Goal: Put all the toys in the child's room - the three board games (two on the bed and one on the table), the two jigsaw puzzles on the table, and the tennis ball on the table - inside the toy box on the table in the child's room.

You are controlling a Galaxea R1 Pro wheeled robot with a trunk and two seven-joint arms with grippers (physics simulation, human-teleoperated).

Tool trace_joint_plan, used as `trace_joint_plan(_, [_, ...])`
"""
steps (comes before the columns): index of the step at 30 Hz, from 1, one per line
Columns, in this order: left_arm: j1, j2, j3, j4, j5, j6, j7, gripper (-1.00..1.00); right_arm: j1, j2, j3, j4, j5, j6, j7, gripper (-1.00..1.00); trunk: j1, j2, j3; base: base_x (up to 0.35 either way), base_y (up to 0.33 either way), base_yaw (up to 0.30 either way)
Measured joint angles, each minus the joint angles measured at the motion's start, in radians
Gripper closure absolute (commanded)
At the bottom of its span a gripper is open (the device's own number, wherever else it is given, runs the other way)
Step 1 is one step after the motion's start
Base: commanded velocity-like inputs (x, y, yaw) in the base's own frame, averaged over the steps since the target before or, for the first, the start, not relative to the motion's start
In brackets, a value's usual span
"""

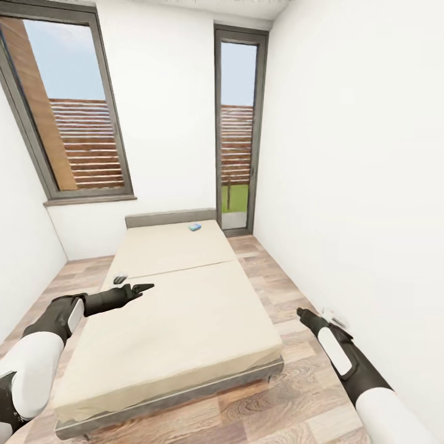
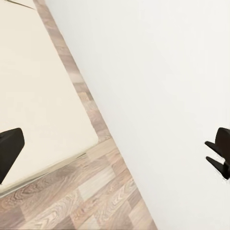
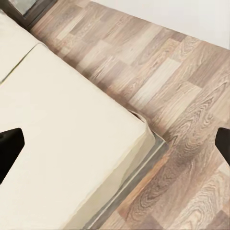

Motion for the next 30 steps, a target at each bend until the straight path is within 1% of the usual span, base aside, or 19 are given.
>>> trace_joint_plan(2, [0.0,0.0,-0.001,0.0,-0.001,0.0,0.01,-1.0,0.014,-0.003,0.02,-0.038,0.001,0.0,0.002,-1.0,0.0,0.0,0.003,0.0,0.0,-0.018])
trace_joint_plan(4, [0.0,0.0,-0.001,0.0,-0.001,0.001,0.027,-1.0,0.037,-0.001,0.036,-0.076,0.001,0.0,0.003,-1.0,0.0,0.0,0.006,0.0,0.0,-0.009])
trace_joint_plan(7, [0.0,0.0,-0.001,0.0,-0.001,0.002,0.058,-1.0,0.06,0.004,0.075,-0.112,0.001,0.0,0.003,-1.0,0.0,0.0,0.01,0.0,0.0,-0.004])
trace_joint_plan(8, [0.0,0.0,-0.001,0.0,-0.002,0.002,0.074,-1.0,0.066,0.005,0.106,-0.121,0.001,0.0,0.002,-1.0,0.0,0.0,0.012,0.0,0.0,-0.002])
trace_joint_plan(10, [0.0,0.001,-0.001,0.0,-0.002,0.003,0.089,-1.0,0.069,0.006,0.14,-0.127,0.001,0.0,0.002,-1.0,0.0,-0.001,0.015,0.0,0.0,-0.002])
trace_joint_plan(11, [0.0,0.003,-0.001,0.0,-0.002,0.003,0.101,-1.0,0.072,0.007,0.17,-0.13,0.001,0.0,0.001,-1.0,0.0,-0.001,0.016,0.0,0.0,0.0])
trace_joint_plan(13, [0.0,0.006,-0.001,0.002,-0.002,0.005,0.111,-1.0,0.074,0.008,0.204,-0.132,0.002,-0.001,0.0,-1.0,0.0,-0.001,0.018,0.0,0.0,0.0])
trace_joint_plan(16, [0.001,0.008,0.0,0.006,-0.002,0.006,0.12,-1.0,0.075,0.008,0.223,-0.134,0.002,-0.002,-0.001,-1.0,0.0,-0.001,0.019,0.0,0.0,0.0])
trace_joint_plan(19, [0.01,0.007,-0.001,0.009,-0.002,0.005,0.151,-1.0,0.076,0.008,0.237,-0.137,0.001,-0.004,-0.001,-1.0,0.0,-0.001,0.019,0.0,0.0,0.0])
trace_joint_plan(26, [0.016,0.0,-0.005,0.011,-0.001,0.004,0.222,-1.0,0.076,0.009,0.242,-0.139,0.001,-0.002,0.002,-1.0,0.0,-0.001,0.02,0.0,0.0,0.0])
trace_joint_plan(30, [0.016,0.0,-0.016,0.01,0.001,0.002,0.24,-1.0,0.076,0.009,0.242,-0.139,0.0,-0.001,0.003,-1.0,0.0,-0.001,0.02,0.0,0.0,0.0])
